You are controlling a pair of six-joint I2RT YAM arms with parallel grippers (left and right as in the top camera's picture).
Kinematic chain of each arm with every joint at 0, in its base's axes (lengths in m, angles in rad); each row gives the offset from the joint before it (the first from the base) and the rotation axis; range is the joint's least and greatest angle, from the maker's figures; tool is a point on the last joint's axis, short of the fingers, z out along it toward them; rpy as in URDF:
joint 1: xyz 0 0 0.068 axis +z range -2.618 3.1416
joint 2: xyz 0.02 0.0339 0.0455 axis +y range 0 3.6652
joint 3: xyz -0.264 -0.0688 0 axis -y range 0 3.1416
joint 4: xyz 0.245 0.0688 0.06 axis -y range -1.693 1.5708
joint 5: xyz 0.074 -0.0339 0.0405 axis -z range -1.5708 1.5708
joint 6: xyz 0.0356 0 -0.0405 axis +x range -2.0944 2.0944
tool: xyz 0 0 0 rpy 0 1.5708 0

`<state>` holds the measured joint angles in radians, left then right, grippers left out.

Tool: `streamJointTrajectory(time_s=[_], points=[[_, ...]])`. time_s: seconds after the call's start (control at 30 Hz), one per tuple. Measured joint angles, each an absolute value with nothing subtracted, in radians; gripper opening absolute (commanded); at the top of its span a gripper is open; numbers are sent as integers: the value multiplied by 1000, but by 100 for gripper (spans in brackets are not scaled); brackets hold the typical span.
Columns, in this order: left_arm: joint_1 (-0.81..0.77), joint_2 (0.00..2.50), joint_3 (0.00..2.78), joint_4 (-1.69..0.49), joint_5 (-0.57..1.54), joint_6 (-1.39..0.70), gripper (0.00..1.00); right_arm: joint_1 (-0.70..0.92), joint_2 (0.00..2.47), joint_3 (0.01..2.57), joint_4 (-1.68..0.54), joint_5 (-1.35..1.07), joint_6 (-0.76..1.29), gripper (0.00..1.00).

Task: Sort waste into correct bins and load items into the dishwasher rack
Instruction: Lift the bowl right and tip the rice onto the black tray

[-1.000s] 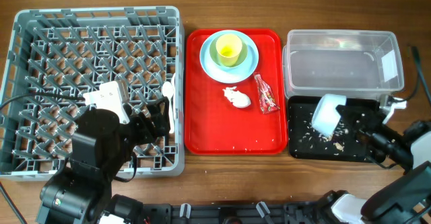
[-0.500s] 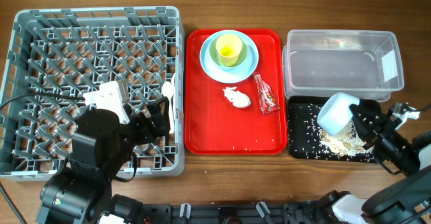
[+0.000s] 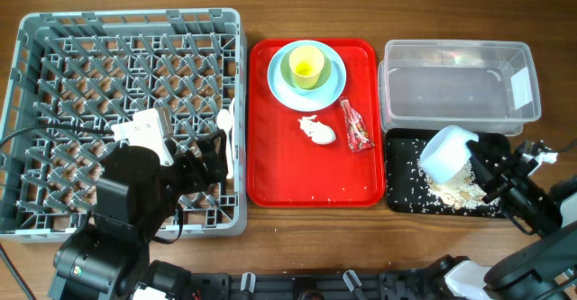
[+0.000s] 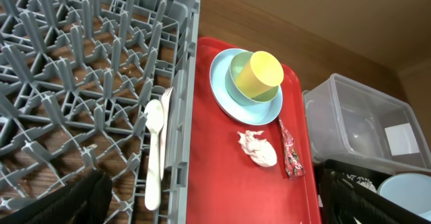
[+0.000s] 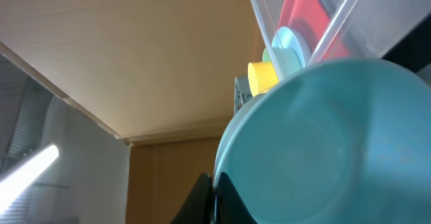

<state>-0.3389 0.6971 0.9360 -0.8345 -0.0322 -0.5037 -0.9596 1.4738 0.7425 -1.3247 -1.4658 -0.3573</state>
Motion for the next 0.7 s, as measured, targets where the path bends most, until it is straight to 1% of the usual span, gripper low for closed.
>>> streamJointTrajectory(time_s=[0.07,0.13,0.2,0.27,0.33,0.43,0.5,0.67,0.7], points=[[-339,697,936,-835,-32,-504,100,-960,1474,743,-1312,-1458,-341,4],[-339,697,936,-834,-32,-504,100,-959,1474,743,-1356,-1459,-353,4],[-339,697,936,-834,-32,-504,100,-957,1473,743,-1335,-1459,-363,5],[-339,697,936,-834,-32,-504,100,-940,1470,744,-1374,-1471,-369,4],[-339,697,936,-834,-33,-504,100,-921,1466,744,-1340,-1494,-376,4],[-339,697,936,-834,-32,-504,100,-893,1461,745,-1325,-1498,-341,4],[-339,697,936,-835,-32,-504,100,-882,1450,746,-1249,-1501,-314,4],[-339,697,936,-834,-32,-504,100,-867,1426,749,-1187,-1477,-228,4],[-339,697,936,-834,-32,-504,100,-865,1423,751,-1216,-1474,-215,4]])
